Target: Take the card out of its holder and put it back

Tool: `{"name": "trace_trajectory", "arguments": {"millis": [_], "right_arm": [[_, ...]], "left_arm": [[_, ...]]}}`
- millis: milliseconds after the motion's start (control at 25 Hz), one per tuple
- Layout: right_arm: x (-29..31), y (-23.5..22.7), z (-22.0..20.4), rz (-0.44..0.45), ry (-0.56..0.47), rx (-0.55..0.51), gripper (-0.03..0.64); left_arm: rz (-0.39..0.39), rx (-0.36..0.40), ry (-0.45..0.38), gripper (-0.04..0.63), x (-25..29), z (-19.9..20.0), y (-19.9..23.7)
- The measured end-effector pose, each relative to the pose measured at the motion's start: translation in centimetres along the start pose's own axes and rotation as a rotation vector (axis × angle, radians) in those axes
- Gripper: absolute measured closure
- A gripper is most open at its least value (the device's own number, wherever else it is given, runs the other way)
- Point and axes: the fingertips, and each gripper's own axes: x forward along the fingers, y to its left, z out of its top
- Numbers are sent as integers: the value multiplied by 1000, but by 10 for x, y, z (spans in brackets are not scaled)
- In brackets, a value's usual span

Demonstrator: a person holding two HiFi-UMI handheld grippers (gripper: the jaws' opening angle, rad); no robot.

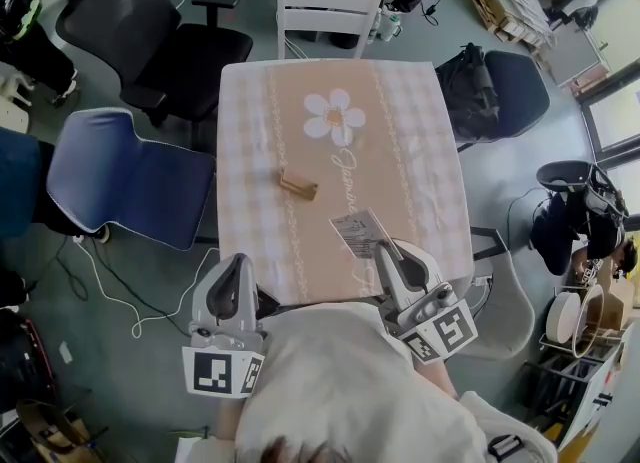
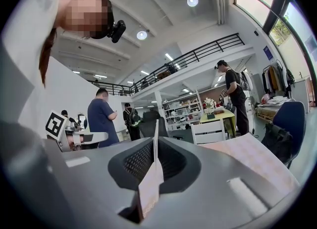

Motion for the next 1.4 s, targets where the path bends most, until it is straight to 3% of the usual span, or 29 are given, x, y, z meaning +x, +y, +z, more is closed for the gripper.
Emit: {"name": "trace_trajectory", "arguments": {"millis": [240, 760, 1400], "right_arm": [[6, -10, 14, 32, -25, -43, 597], [65, -25, 21, 194, -6, -130, 597], [157, -51, -52, 355, 121, -128, 598]], "left_arm": [[20, -7, -8, 595, -2, 3, 7], [109, -36, -11, 595, -14, 3, 22], [158, -51, -1, 595, -8, 3, 27]]}}
